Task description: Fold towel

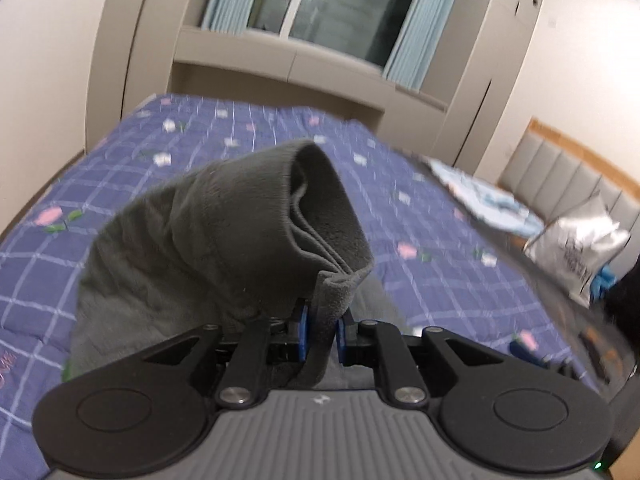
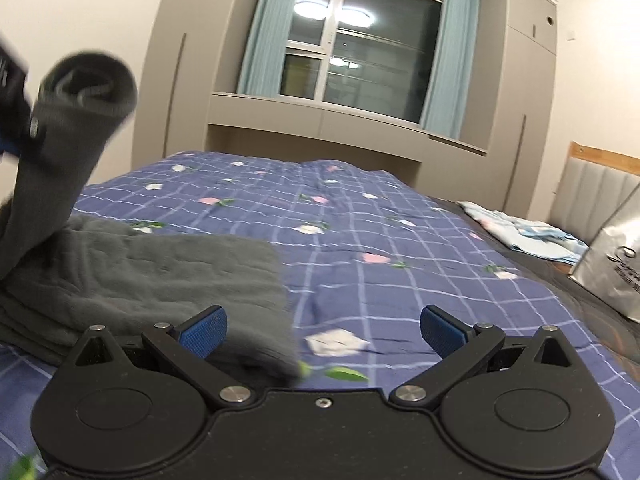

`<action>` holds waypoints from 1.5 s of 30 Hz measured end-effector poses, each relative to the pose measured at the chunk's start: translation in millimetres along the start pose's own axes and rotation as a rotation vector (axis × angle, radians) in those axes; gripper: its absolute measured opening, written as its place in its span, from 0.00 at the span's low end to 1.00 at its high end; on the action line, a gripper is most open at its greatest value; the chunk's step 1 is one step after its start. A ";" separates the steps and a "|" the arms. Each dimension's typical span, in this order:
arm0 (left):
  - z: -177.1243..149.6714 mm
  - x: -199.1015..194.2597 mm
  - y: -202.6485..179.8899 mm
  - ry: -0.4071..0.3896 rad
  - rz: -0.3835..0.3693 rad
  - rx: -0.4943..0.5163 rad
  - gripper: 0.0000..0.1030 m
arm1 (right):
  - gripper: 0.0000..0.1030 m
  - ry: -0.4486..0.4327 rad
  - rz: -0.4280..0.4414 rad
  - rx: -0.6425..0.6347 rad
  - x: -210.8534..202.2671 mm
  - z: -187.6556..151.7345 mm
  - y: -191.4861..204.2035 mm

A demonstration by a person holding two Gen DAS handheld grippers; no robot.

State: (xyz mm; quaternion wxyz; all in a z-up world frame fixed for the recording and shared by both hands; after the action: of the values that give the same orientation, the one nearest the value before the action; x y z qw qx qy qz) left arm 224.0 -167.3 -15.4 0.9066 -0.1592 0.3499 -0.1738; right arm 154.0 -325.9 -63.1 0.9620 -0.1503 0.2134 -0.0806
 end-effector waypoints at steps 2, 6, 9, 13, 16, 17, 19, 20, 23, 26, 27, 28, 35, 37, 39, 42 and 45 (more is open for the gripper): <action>-9.1 6.9 0.0 0.029 0.011 -0.005 0.15 | 1.00 0.014 -0.008 -0.004 -0.7 -6.1 -7.2; -16.6 21.5 0.6 0.061 0.025 -0.020 0.16 | 1.00 0.032 -0.013 -0.011 0.7 -15.1 -13.6; -18.8 29.7 2.6 0.083 0.029 -0.017 0.20 | 1.00 0.044 -0.017 0.004 0.7 -20.5 -18.0; -17.5 31.4 5.4 0.108 -0.004 -0.049 0.35 | 1.00 0.049 -0.014 0.016 2.3 -21.0 -22.0; -12.7 33.4 5.2 0.127 -0.037 -0.094 0.66 | 1.00 0.052 -0.005 0.031 3.8 -21.4 -23.6; -10.7 31.3 6.3 0.124 -0.035 -0.108 0.74 | 1.00 0.055 -0.002 0.035 4.6 -21.8 -23.9; -8.4 28.0 8.7 0.125 -0.020 -0.114 0.78 | 1.00 0.057 0.005 0.042 4.3 -21.8 -22.5; -7.0 25.7 10.5 0.127 -0.012 -0.115 0.82 | 1.00 0.057 0.012 0.048 4.3 -21.2 -22.0; -2.1 15.5 17.2 0.118 0.012 -0.137 0.95 | 1.00 0.047 0.045 0.075 2.3 -16.8 -19.3; 5.0 2.0 26.9 0.099 0.029 -0.159 0.99 | 1.00 0.030 0.094 0.111 -0.5 -11.0 -15.9; 7.0 -2.1 30.8 0.092 0.037 -0.165 0.99 | 1.00 0.025 0.119 0.131 -1.2 -9.0 -14.9; 9.3 -7.4 38.0 0.083 0.054 -0.176 0.99 | 1.00 0.020 0.148 0.155 -2.1 -7.3 -13.7; 22.8 -31.4 99.2 0.020 0.227 -0.229 0.99 | 1.00 -0.003 0.313 0.268 -8.0 8.5 -1.7; 25.0 -34.0 122.2 0.011 0.282 -0.257 0.99 | 1.00 -0.015 0.373 0.261 -7.8 15.4 5.8; 25.3 -34.1 142.0 0.006 0.314 -0.297 0.99 | 1.00 -0.022 0.430 0.250 -4.5 24.9 14.7; 24.9 -29.2 169.0 0.013 0.371 -0.351 0.99 | 1.00 -0.018 0.510 0.238 5.1 39.4 27.1; 22.2 -22.1 187.9 0.029 0.442 -0.377 0.99 | 1.00 0.006 0.566 0.236 18.4 50.3 39.3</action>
State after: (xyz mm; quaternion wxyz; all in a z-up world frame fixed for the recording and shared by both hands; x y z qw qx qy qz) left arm 262.2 12.8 -64.0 0.8718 -0.2425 0.4153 0.0937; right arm 195.9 -280.1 -39.5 0.9564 0.0279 0.2387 0.1660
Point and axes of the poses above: each gripper's, at about its wrist camera, not at the fingertips, and x roughly the way its jaws point, y to its left, z to its top, the point moved 7 cm from there along x, roughly the way its jaws point, and after that the axes turned 10 degrees about -x, right-handed, at the moved point
